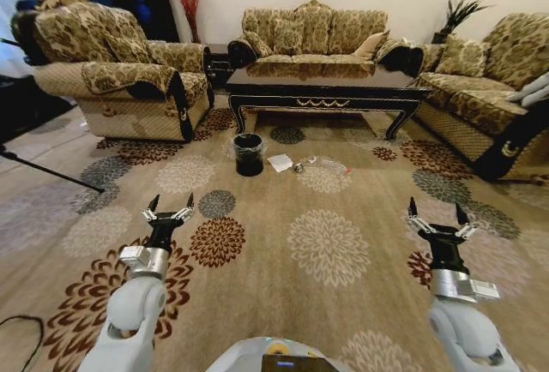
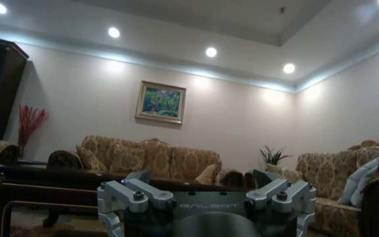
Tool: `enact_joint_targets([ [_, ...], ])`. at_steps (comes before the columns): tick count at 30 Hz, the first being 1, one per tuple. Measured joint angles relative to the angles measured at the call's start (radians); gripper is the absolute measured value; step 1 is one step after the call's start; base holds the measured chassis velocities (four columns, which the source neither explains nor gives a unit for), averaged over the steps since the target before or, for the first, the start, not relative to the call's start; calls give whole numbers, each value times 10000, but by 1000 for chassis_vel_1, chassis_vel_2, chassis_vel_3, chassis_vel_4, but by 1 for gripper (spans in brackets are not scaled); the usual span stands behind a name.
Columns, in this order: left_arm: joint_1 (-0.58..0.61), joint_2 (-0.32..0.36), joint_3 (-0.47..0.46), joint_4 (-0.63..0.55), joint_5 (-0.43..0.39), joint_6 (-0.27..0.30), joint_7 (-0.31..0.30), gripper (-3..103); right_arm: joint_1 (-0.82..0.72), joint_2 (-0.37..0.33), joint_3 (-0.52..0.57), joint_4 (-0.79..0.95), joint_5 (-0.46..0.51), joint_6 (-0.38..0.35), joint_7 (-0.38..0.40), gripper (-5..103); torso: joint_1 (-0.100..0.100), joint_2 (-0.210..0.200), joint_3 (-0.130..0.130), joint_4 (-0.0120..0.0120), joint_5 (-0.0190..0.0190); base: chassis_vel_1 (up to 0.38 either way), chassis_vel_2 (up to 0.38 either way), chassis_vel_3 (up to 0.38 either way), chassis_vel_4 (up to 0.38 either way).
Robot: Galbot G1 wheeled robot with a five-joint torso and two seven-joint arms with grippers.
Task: Move to the front of the table and pick up the trash from the floor, then place it into the trash bin.
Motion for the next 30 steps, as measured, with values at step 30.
enact_joint_targets([
  [30, -186, 64, 128, 250, -27, 46, 70, 100, 220, 68, -76, -351, -55, -9, -13, 100, 2, 7, 5, 2, 3, -138, 143, 144, -139],
])
